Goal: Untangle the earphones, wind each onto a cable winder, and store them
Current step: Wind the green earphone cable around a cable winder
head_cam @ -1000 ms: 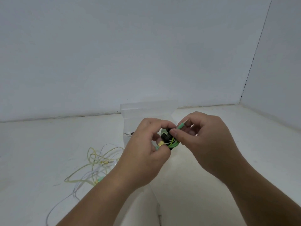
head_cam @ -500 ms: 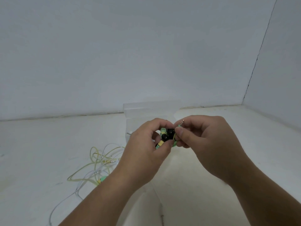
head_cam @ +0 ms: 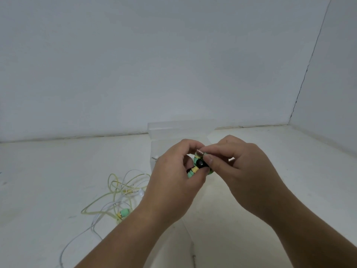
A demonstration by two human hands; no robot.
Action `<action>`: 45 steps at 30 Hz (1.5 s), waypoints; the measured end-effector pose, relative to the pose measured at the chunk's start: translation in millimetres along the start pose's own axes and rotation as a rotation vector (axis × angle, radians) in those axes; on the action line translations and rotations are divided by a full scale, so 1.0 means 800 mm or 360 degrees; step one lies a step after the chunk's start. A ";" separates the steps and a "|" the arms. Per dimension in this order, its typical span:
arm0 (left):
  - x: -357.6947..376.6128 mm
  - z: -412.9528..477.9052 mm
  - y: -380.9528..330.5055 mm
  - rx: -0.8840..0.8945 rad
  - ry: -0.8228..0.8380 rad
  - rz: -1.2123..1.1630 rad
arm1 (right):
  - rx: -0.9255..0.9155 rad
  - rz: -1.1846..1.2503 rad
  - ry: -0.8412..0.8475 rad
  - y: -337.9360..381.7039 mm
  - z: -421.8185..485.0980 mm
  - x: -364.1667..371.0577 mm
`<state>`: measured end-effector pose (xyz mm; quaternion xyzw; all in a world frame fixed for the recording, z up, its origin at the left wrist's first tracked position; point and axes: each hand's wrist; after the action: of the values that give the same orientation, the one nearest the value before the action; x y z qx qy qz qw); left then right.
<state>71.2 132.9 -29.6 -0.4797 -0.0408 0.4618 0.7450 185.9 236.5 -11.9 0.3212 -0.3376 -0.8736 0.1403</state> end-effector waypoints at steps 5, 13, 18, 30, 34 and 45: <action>0.001 -0.001 -0.003 0.0011 -0.0085 -0.0062 | -0.0022 0.0146 -0.0156 0.009 -0.003 -0.002; -0.002 -0.001 -0.004 0.0060 -0.0085 0.0017 | 0.0274 0.0440 -0.0328 0.009 0.002 -0.009; -0.006 -0.002 -0.008 0.0166 -0.0031 0.0205 | 0.0291 0.0229 -0.0328 0.005 0.001 -0.007; -0.004 0.000 -0.008 0.0006 -0.0098 0.0000 | 0.0329 0.0098 -0.0350 0.001 0.004 -0.007; -0.004 0.009 0.003 -0.0242 -0.0239 -0.0227 | 0.0325 0.0315 -0.0275 0.006 0.003 -0.005; 0.006 0.001 -0.001 -0.0175 -0.0284 -0.0221 | -0.0043 -0.0215 -0.0068 -0.002 -0.002 0.007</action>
<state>73.7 136.5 -30.5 -0.4730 -0.1652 0.4470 0.7410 182.9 234.3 -17.0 0.3225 -0.3062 -0.8922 0.0782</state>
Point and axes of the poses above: each hand's wrist, its own z-axis towards the middle knuckle, its own x-axis out of the palm, y = z × x, and after that the axes turned 2 degrees about z, right-handed
